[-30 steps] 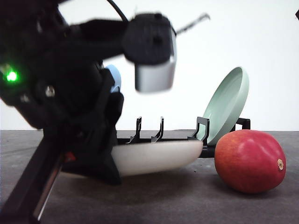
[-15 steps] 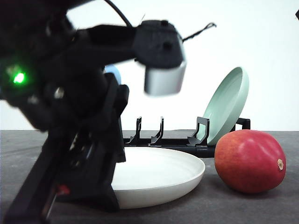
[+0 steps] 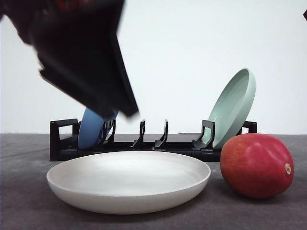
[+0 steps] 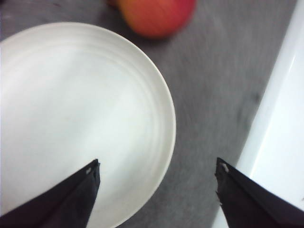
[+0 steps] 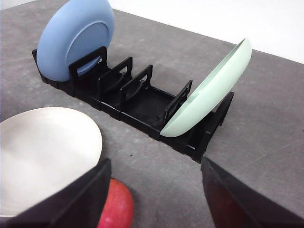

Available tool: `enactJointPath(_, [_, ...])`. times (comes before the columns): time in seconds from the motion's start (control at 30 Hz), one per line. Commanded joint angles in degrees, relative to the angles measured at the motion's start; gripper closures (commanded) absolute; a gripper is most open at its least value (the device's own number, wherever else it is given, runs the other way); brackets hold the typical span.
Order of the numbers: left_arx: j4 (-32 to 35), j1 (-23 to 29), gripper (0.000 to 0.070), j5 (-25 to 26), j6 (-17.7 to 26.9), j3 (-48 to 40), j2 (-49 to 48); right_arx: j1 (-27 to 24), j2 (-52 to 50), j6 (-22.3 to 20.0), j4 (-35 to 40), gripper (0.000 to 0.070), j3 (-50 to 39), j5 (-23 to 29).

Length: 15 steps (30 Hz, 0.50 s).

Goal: Place pomegranate in white plate

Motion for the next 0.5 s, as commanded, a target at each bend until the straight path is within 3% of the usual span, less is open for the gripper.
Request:
enactJointPath(0.0, [0.4, 3.3, 0.023, 3.5, -2.7, 1.0, -1.6, 0.3, 0.2, 1.9, 0.5, 0.0315, 0.9, -0.2])
enactJointPath(0.27, [0.3, 22.4, 0.0235, 4.3, -3.5, 1.0, -10.0, 0.3, 0.2, 9.6, 0.2, 0.0305, 0.9, -0.4])
enactJointPath(0.47, [3.8, 36.5, 0.0324, 4.3, -4.8, -1.4, -17.1, 0.3, 0.2, 13.4, -1.0, 0.0278, 0.9, -1.1])
